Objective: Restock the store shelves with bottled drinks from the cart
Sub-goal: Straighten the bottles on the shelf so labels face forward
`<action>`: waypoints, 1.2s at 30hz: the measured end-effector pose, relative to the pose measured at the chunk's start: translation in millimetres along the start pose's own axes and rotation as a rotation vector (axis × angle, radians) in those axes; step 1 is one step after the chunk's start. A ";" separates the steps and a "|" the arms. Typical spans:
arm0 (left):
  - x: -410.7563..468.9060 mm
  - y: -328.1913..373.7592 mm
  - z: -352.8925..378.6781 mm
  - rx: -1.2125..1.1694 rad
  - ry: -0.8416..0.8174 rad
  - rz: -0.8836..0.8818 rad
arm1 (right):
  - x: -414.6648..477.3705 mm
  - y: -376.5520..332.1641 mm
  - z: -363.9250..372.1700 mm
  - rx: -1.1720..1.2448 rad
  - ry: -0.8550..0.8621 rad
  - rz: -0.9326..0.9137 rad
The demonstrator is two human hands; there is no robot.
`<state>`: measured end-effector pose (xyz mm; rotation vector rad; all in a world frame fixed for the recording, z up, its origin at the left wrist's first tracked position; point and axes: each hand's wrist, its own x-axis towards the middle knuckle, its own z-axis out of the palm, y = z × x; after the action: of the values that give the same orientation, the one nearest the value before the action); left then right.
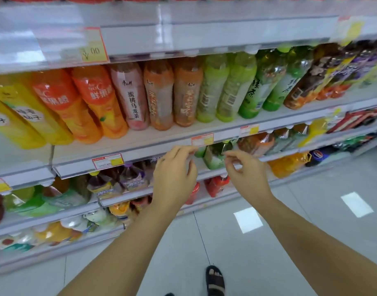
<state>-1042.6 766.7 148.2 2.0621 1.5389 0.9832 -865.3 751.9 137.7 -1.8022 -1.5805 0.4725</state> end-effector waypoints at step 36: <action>190.5 141.6 203.9 -0.102 0.239 -0.395 | 241.2 141.0 -117.9 0.332 0.090 -0.027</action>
<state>-770.5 920.5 161.7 1.5309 1.8781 1.1495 -638.3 951.5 161.7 -1.5274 -1.3725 0.5941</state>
